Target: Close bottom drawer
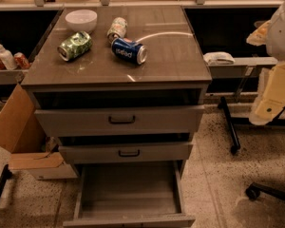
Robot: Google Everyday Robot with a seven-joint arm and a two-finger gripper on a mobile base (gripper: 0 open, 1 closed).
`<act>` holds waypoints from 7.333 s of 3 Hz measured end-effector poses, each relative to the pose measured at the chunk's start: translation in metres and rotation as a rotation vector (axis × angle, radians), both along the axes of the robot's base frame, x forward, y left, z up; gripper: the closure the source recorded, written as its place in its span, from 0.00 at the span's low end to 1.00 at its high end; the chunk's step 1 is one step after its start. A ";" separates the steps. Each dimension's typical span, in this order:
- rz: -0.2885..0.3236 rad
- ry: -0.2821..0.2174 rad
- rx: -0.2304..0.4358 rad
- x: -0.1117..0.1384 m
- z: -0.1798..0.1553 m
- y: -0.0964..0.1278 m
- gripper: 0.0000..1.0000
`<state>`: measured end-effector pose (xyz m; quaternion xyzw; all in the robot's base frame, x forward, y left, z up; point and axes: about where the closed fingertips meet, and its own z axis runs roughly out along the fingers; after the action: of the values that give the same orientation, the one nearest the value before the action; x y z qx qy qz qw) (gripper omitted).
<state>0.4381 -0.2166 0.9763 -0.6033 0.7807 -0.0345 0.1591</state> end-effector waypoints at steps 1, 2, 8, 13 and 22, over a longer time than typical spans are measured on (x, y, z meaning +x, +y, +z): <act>0.000 0.000 0.000 0.000 0.000 0.000 0.00; -0.033 0.016 0.022 -0.001 -0.006 0.001 0.00; -0.254 0.326 0.341 -0.045 -0.163 0.089 0.00; -0.123 0.408 0.375 -0.041 -0.366 0.110 0.00; 0.069 0.570 0.538 -0.041 -0.654 0.110 1.00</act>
Offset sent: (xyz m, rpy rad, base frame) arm -0.0033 0.0011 -0.0190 0.0501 0.0563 -0.0759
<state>0.3967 -0.1063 0.3226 -0.5513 0.7539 0.3458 0.0896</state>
